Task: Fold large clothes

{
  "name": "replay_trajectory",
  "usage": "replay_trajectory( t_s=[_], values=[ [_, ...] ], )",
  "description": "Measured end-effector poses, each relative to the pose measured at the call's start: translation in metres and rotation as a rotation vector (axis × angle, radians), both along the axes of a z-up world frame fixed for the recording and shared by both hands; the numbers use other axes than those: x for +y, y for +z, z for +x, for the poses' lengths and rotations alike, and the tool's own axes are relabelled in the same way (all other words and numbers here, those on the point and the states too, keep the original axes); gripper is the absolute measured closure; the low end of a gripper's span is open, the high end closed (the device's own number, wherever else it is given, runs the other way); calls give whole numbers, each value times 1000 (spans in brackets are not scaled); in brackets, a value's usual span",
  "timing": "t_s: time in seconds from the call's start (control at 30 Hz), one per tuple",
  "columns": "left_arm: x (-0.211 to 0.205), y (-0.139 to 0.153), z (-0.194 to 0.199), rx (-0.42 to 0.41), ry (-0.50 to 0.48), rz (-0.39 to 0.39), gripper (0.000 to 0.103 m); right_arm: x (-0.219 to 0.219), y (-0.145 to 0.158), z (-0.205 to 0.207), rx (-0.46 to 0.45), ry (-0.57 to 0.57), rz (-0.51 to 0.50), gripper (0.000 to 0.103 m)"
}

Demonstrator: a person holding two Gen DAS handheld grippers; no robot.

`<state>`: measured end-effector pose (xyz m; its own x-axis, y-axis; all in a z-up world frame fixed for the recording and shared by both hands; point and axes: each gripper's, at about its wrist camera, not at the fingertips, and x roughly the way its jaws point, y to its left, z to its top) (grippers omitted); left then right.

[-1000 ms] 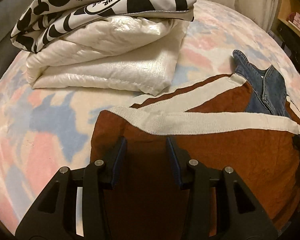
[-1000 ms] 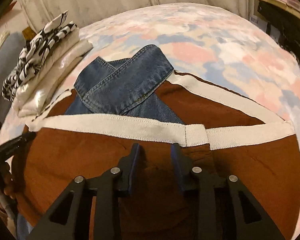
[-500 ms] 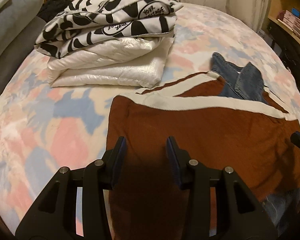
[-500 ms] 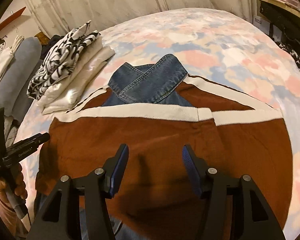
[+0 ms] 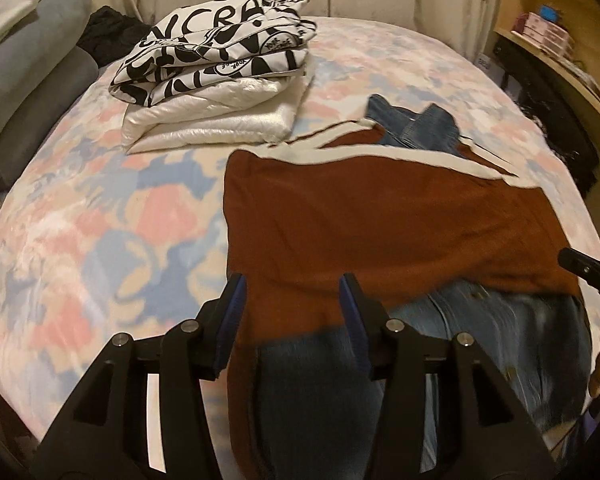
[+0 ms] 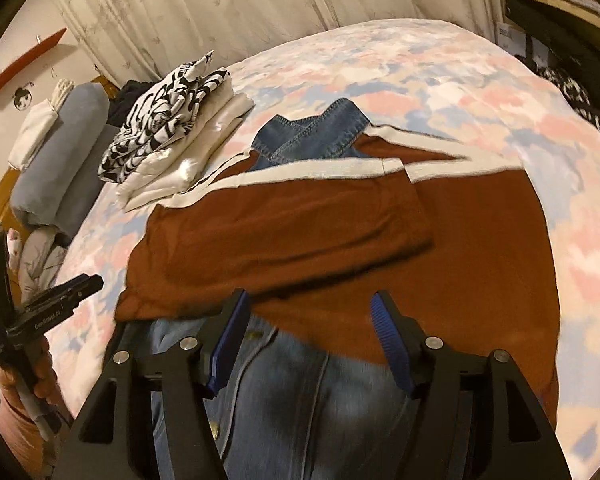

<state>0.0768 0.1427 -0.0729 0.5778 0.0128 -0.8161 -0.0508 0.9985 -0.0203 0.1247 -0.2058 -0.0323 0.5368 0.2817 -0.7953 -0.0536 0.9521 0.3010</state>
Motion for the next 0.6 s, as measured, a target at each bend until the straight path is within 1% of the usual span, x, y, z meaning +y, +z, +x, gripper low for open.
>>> replay_trajectory(
  t_s=[0.1, 0.2, 0.33, 0.47, 0.6],
  values=[
    [-1, 4, -32, 0, -18, -24, 52, -10, 2, -32, 6, -11, 18, 39],
    [-2, 3, -54, 17, -34, -47, 51, -21, 4, -63, 13, -20, 19, 38],
    [7, -5, -81, 72, -37, -120, 50, -34, 4, -102, 27, -35, -13, 35],
    [20, -16, -104, 120, -23, -168, 50, -50, 1, -138, 56, -57, -43, 32],
    [33, -31, -119, 175, -20, -233, 50, -70, -1, -169, 84, -82, -79, 29]
  ],
)
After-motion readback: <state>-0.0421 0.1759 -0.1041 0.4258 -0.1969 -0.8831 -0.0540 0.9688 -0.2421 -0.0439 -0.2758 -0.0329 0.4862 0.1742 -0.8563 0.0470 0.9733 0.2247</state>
